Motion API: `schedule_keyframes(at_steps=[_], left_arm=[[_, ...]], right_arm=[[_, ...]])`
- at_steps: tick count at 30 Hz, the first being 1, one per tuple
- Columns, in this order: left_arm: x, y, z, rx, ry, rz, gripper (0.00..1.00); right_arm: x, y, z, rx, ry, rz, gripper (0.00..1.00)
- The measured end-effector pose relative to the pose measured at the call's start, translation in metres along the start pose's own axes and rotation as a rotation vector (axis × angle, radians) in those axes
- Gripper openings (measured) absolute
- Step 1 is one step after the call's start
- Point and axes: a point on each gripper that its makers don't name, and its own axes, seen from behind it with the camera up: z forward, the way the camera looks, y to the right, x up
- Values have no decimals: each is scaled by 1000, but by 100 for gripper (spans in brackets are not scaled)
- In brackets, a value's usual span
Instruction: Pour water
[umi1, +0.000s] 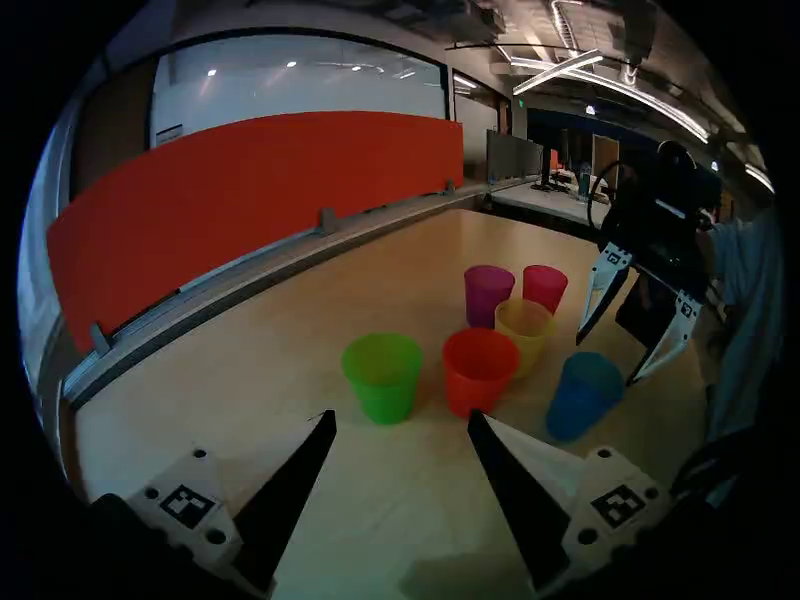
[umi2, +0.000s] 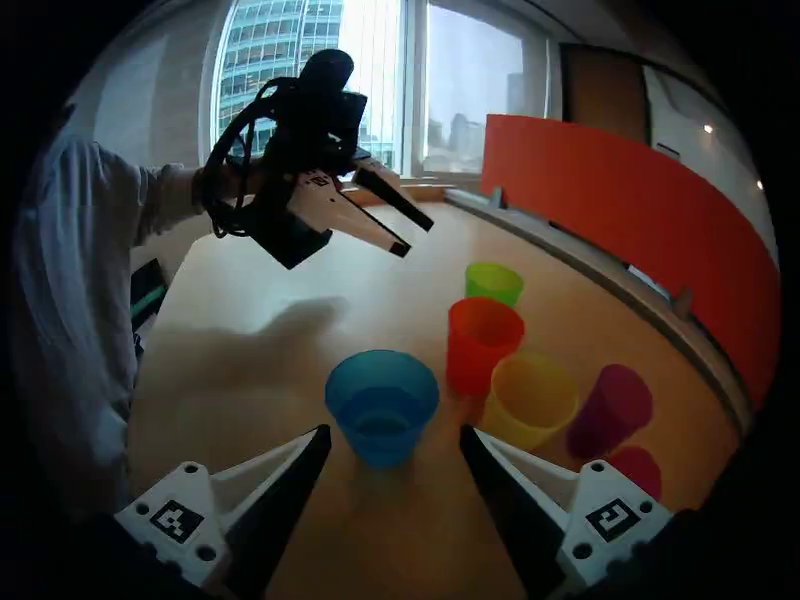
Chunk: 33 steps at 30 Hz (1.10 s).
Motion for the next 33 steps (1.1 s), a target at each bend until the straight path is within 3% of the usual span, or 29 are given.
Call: schedule_keyframes(at_steps=[18, 22, 26, 33], left_arm=[[-4, -5, 4, -4, -9, -6, 99], [-5, -6, 5, -5, -10, -4, 98], [-6, -6, 6, -5, -13, -1, 98], [-8, -6, 8, -9, -23, 2, 98]], right_arm=[[4, -8, 46, 47, -28, -32, 100], [5, -7, 49, 46, -28, -38, 99], [6, -7, 52, 45, -25, -43, 92], [7, -11, 50, 57, -14, -38, 91]])
